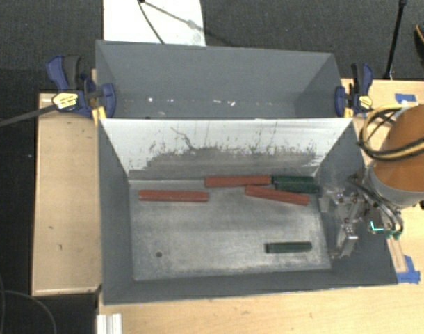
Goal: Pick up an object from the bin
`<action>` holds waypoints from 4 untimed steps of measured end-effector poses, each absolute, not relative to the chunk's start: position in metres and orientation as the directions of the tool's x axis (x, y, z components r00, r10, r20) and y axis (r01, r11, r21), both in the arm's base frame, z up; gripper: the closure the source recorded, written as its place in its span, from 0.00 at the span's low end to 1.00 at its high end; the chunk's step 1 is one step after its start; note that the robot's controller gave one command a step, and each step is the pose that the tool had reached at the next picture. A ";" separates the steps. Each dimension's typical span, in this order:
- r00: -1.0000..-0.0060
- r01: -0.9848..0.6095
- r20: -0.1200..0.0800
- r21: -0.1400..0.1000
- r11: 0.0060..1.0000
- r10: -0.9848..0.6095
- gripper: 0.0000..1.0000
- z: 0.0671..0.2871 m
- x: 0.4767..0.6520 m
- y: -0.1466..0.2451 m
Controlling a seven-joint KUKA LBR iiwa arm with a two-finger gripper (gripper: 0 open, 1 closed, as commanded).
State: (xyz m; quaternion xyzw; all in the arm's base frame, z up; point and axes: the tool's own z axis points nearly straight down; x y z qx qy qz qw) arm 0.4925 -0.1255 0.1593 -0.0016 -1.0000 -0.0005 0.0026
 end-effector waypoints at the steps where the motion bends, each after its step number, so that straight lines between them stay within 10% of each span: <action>1: -0.991 0.132 0.004 0.002 0.991 0.132 0.00 0.067 0.503 -0.084; 2: -0.992 0.128 -0.002 0.000 0.992 0.128 1.00 0.070 0.505 -0.086; 4: -0.994 0.111 -0.013 0.000 0.994 0.111 1.00 0.336 0.484 -0.064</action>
Offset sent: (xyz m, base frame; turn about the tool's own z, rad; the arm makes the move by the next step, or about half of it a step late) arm 0.0115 0.0389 -0.0893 0.1313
